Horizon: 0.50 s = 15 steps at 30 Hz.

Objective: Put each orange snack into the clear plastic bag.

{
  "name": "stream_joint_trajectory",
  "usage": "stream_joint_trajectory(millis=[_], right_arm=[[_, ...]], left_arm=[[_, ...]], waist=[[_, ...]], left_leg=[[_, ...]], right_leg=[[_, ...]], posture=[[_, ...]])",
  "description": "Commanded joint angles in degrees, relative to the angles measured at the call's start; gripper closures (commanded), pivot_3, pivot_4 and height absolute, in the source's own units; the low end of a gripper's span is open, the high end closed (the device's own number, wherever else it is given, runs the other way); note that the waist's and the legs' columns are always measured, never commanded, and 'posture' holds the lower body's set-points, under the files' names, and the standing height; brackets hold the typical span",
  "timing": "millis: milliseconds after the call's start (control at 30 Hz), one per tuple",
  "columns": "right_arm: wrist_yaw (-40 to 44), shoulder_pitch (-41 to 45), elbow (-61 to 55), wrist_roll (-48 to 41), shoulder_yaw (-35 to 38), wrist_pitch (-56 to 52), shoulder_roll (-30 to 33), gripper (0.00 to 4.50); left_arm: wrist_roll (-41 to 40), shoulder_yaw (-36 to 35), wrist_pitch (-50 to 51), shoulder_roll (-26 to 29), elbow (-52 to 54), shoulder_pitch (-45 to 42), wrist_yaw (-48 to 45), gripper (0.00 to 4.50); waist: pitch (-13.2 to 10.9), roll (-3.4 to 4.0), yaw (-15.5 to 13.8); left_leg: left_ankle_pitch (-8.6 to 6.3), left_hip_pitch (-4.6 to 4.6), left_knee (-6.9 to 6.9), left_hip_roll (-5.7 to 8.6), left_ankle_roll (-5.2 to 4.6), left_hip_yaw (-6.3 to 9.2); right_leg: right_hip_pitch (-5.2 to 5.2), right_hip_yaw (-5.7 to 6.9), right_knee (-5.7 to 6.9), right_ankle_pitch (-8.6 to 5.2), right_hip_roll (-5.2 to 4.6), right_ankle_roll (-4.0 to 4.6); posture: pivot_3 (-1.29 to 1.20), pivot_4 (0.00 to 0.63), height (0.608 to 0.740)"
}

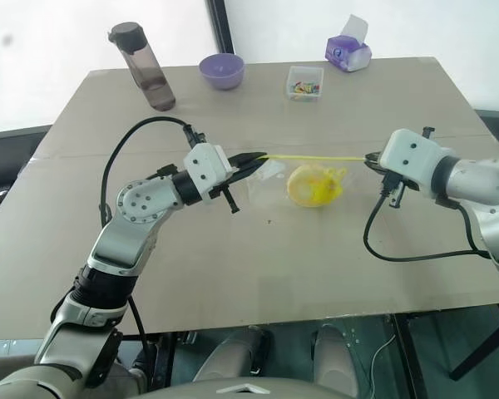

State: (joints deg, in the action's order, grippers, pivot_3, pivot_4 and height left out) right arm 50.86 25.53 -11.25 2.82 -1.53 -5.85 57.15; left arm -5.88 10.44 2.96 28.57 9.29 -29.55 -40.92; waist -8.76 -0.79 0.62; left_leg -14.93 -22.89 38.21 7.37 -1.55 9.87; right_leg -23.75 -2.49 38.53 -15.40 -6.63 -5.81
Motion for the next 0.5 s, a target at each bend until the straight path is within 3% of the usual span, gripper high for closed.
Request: stream_joint_trajectory(millis=[33, 300, 500], right_arm=[[-3.9, 4.7, 3.9, 3.0, 1.4, -0.5, -0.8, 4.46], [-13.1, 17.4, 15.1, 9.5, -1.4, 5.4, -5.9, 4.46], [-10.2, 5.9, 6.5, 6.3, -0.8, 1.8, -6.5, 4.46]], left_arm=[[1.4, -3.0, -2.6, 0.1, -3.3, -3.4, 1.8, 4.50], [8.7, -2.2, -9.5, -2.2, -20.2, -15.3, 8.3, 4.50], [8.5, -1.2, -10.1, -0.3, -16.1, -7.6, 5.6, 4.50]], waist=[[0.0, 0.00, 0.0], [0.0, -0.02, 0.0], [0.1, -0.02, 0.2]], left_leg=[[0.00, 0.00, 0.00, 0.00, 0.00, 0.00], [0.01, -0.04, 0.07, 0.03, 0.00, -0.02], [-0.01, -0.08, -0.15, 0.01, -0.02, 0.05]], right_leg=[[0.00, 0.00, 0.00, 0.00, 0.00, 0.00], [-0.04, 0.00, 0.06, 0.01, -0.01, -0.02], [-0.05, 0.02, -0.32, 0.00, -0.01, -0.01]], posture=[[0.00, 0.150, 0.740], [0.00, 0.150, 0.740], [0.00, 0.150, 0.740]])
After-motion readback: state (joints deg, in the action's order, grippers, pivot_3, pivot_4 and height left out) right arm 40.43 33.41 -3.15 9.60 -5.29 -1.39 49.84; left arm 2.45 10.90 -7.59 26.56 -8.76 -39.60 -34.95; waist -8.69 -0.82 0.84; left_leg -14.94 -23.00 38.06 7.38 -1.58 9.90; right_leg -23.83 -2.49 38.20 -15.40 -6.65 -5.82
